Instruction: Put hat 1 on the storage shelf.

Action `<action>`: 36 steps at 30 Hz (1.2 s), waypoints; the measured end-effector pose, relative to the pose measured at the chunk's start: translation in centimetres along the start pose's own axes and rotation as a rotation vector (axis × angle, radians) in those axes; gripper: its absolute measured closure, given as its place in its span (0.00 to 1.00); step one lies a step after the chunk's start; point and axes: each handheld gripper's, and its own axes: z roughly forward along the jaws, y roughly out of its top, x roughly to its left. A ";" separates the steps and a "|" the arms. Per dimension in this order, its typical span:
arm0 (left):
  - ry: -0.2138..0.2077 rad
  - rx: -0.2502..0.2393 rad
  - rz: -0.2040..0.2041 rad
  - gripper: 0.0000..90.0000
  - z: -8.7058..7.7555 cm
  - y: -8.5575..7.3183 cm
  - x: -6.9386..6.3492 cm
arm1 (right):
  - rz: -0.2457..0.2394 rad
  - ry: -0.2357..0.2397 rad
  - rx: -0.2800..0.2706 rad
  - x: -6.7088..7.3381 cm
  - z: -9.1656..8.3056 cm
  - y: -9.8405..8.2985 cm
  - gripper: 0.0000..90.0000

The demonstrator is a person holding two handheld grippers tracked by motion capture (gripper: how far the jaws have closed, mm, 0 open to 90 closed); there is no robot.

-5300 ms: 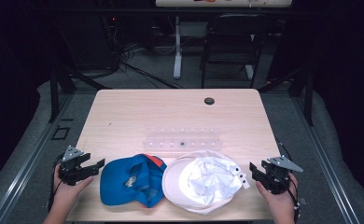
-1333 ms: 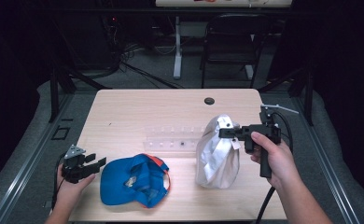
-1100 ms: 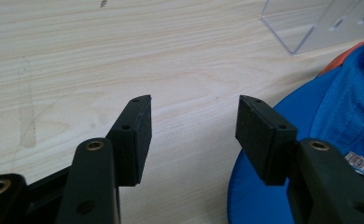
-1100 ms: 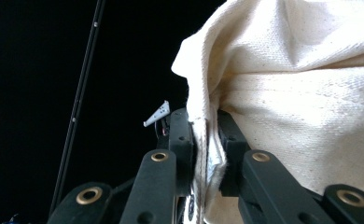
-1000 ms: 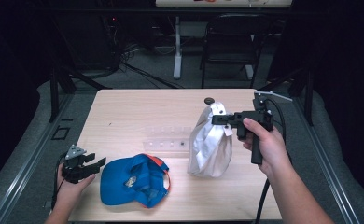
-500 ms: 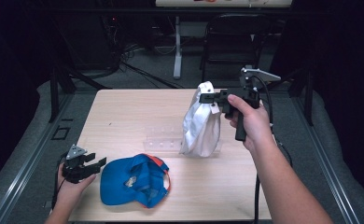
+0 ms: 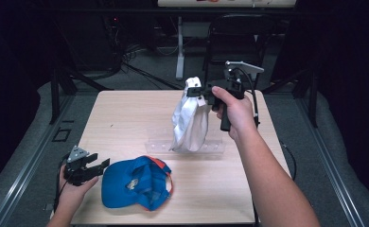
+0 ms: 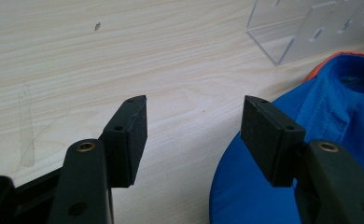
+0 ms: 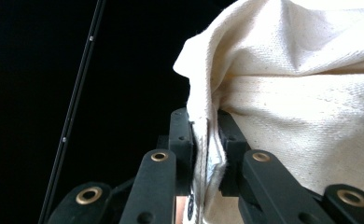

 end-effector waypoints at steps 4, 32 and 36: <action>-0.001 -0.020 0.011 0.46 -0.1 0.1 -0.3 | 0.005 -0.022 -0.002 -0.3 0.7 0.7 0.89; -0.099 -0.076 0.138 0.46 -1.0 2.3 -5.0 | -0.007 -0.026 0.033 1.1 4.3 2.4 0.89; -0.107 -0.073 0.147 0.47 -0.9 2.5 -5.4 | -0.014 -0.029 0.043 1.4 4.7 2.4 0.89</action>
